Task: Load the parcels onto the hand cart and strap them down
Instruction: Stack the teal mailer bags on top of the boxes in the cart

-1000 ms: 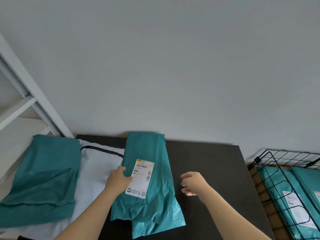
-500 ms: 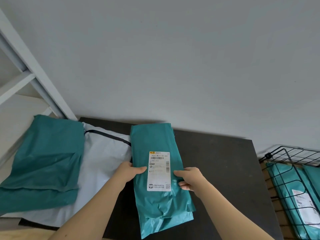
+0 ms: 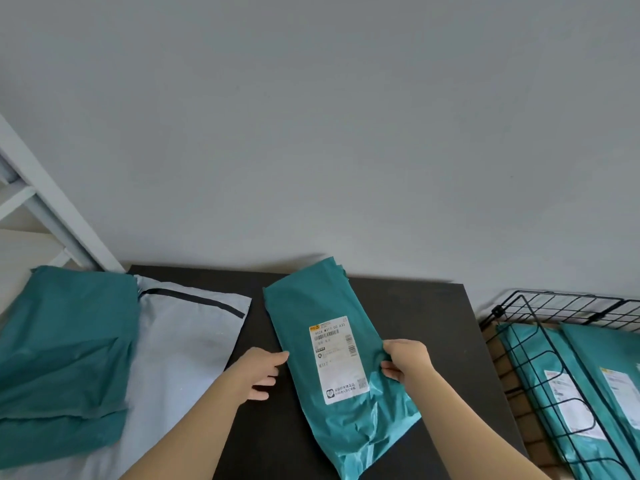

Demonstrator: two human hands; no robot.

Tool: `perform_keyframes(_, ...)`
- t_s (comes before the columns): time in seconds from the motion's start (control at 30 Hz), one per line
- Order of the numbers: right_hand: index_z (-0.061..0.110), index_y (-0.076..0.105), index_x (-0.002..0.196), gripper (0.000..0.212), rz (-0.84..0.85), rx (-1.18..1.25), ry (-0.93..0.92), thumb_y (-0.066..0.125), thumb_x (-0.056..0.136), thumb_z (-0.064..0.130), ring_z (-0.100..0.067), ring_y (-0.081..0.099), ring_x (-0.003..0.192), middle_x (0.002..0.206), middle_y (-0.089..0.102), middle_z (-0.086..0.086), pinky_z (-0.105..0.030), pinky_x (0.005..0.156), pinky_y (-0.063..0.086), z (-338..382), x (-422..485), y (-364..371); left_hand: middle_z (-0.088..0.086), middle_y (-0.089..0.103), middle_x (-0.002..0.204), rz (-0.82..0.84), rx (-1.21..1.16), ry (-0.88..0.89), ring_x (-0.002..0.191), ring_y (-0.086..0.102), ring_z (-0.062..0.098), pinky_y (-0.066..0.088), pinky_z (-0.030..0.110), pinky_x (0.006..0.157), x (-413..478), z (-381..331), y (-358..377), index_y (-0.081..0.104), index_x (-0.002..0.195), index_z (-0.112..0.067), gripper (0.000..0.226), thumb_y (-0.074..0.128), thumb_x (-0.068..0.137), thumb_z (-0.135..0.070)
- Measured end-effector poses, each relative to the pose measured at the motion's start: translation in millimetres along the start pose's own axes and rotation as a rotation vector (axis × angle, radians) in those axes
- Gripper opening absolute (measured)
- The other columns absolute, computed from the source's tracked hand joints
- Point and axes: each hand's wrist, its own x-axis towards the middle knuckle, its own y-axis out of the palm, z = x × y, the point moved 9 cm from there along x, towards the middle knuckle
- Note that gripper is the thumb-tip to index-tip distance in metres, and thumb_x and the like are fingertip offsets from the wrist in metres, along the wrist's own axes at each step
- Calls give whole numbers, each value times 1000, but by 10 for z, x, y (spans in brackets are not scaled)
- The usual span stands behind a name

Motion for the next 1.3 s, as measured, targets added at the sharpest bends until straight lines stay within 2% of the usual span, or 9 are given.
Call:
perform_keyframes(0.17,13,63,101,20,136,-153,-40,49,93,2,-11,48,49,71,58,-6,-18,38,43,31,-69,46,12,58,125,-23,6,46,103,57,25,45,39,90,98,-25,310,54,123,-3,37,63,89,-15)
perform_keyframes(0.33,11,61,114,38,139,-301,-5,44,87,-11,-14,48,48,70,58,-8,-18,37,42,-201,99,-156,9,60,90,-216,-4,66,90,58,20,52,34,82,197,-136,185,60,107,0,19,61,89,-5)
perform_keyframes(0.5,10,67,104,34,94,-319,50,40,91,-4,-15,50,43,69,60,-11,-18,36,40,-330,281,-386,7,58,86,-252,-12,-4,75,56,15,49,28,63,251,-91,253,58,111,-2,20,57,92,-10)
perform_keyframes(0.67,11,68,95,31,147,-361,11,40,90,-2,-16,49,44,72,61,-10,-16,36,38,-210,362,-404,4,60,92,-213,81,33,75,56,13,49,24,62,286,-52,481,58,99,-9,17,60,91,-23)
perform_keyframes(0.83,13,68,101,34,212,-478,-61,40,88,0,-15,52,44,76,65,-9,-18,38,39,-122,451,-326,5,59,89,-418,176,172,76,56,18,51,34,71,293,-187,383,57,93,-11,10,52,95,-20)
perform_keyframes(1.03,6,66,92,13,227,-430,-68,56,90,14,-16,54,45,72,64,-9,-20,42,39,-95,559,-346,14,58,86,-769,156,235,76,57,33,48,37,67,74,-223,-223,50,88,-8,16,40,97,-17)
perform_keyframes(1.1,5,63,97,26,303,-391,-41,63,89,30,-15,57,45,82,66,-12,-20,43,42,-119,544,-256,21,60,91,-790,50,191,69,57,32,55,42,68,58,-130,-386,51,87,-4,19,40,97,-16)
perform_keyframes(1.17,5,59,107,41,418,-361,13,70,84,37,-16,63,48,98,67,-16,-21,46,50,-154,480,-121,18,57,95,-759,-88,152,64,55,25,55,31,49,49,-32,-428,51,91,0,20,44,97,-18)
perform_keyframes(1.3,9,51,111,49,483,-420,-19,81,74,19,-18,67,56,105,64,-15,-28,55,58,-163,394,49,10,60,94,-708,-223,217,75,58,24,51,24,39,-39,-5,-328,58,92,-1,16,62,90,-17)
